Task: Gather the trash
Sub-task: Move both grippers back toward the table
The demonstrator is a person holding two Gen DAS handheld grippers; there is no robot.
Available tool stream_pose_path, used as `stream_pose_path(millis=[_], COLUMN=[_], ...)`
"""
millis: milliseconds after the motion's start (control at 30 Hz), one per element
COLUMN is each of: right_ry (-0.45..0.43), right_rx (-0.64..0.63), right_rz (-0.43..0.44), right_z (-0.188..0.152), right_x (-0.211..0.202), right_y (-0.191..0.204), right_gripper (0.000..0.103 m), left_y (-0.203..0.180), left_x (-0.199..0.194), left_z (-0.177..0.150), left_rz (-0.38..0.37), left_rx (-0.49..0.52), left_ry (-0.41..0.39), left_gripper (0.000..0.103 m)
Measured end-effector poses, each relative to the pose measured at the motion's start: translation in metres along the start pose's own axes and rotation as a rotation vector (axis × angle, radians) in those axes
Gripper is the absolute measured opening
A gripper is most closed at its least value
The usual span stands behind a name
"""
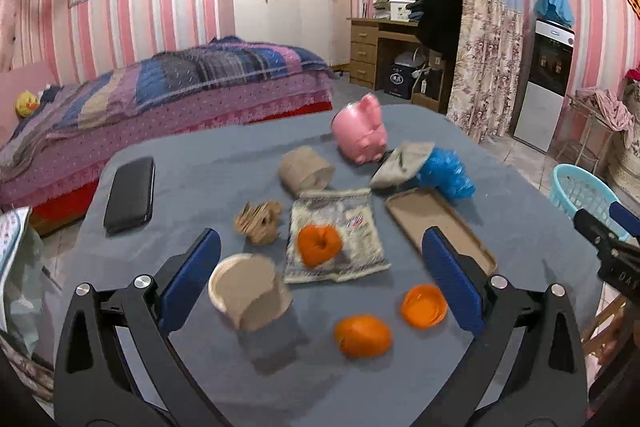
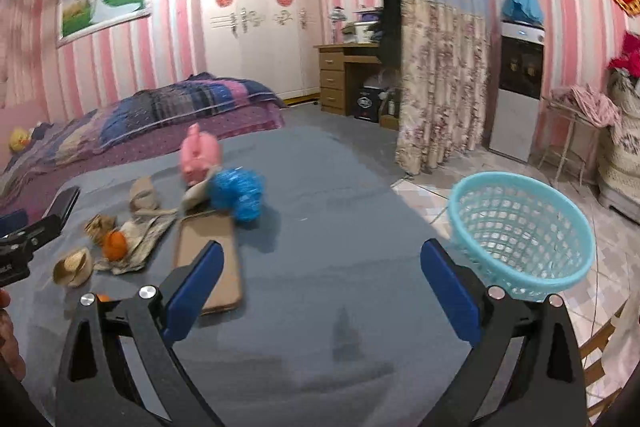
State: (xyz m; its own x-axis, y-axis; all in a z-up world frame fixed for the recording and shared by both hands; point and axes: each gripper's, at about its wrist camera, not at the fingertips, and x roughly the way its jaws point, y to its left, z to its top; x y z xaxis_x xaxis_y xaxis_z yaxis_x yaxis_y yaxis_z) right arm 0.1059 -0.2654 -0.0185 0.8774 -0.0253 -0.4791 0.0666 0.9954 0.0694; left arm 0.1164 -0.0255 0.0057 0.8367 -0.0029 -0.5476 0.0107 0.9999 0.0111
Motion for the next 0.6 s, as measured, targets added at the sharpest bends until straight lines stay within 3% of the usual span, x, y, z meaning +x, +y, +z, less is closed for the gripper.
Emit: stream_pose_path(millis=[600], right_ry=[0.063], right_rx=[-0.166], right_rz=[0.098], right_z=[-0.053], right_x=[0.008], right_y=[0.072], right_gripper=[0.097], left_y=[0.064], left_x=[0.004], left_z=[-0.068], left_rz=[0.047], left_rx=[-0.089], left_ry=[0.123], left_gripper=[0.097])
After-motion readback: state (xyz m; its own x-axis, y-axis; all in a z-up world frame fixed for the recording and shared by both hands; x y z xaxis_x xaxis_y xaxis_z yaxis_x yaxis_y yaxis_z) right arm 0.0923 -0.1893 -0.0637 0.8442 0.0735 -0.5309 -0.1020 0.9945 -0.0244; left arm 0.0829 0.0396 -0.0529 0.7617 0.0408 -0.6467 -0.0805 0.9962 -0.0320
